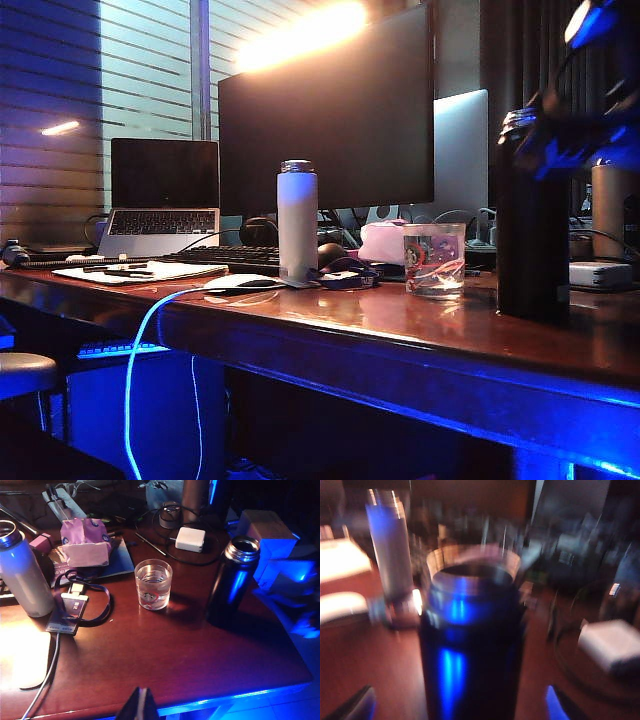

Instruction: Pick up the black thermos, pour a little water from inside into the glass cup, then place the black thermos back on the table.

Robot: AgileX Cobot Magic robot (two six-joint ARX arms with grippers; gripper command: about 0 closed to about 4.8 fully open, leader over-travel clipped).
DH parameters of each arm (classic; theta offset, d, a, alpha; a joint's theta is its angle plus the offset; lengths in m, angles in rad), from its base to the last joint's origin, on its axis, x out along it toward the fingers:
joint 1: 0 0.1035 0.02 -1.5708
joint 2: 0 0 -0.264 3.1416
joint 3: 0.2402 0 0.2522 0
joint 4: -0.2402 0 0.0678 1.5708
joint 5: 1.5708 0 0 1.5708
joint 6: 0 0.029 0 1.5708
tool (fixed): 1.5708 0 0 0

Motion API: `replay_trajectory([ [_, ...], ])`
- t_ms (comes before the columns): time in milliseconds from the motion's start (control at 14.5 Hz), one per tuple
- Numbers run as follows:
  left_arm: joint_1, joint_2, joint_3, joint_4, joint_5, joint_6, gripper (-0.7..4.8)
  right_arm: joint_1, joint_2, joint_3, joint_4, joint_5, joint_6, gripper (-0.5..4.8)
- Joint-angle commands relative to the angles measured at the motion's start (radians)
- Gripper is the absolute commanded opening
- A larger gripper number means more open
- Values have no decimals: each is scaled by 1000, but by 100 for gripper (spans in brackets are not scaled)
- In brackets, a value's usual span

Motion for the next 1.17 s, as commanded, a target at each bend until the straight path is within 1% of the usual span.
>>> replay_trajectory([
  [69, 0, -3, 5, 9, 6, -3, -3, 0, -188, -27, -122, 1, -9, -12],
  [138, 0, -3, 5, 9, 6, -3, -3, 0, -274, -30, -227, 15, -8, -1],
  [275, 0, -3, 5, 8, 6, -3, -3, 0, -445, -32, -457, 50, -12, -1],
  [413, 0, -3, 5, 9, 6, -3, -3, 0, -588, -54, -597, 102, -34, -1],
  [550, 0, -3, 5, 9, 6, -3, -3, -1, -698, -106, -684, 142, -34, -1],
  [688, 0, -3, 5, 8, 6, -3, -3, -16, -808, -163, -792, 140, -33, -1],
  [826, 0, -3, 5, 8, 5, -3, -3, -61, -890, -196, -898, 136, -25, -1],
  [963, 0, -3, 5, 9, 5, -3, -3, -105, -972, -241, -935, 131, -3, -1],
  [1170, 0, -3, 5, 9, 5, -3, -3, -169, -1071, -276, -1059, 130, 6, -1],
])
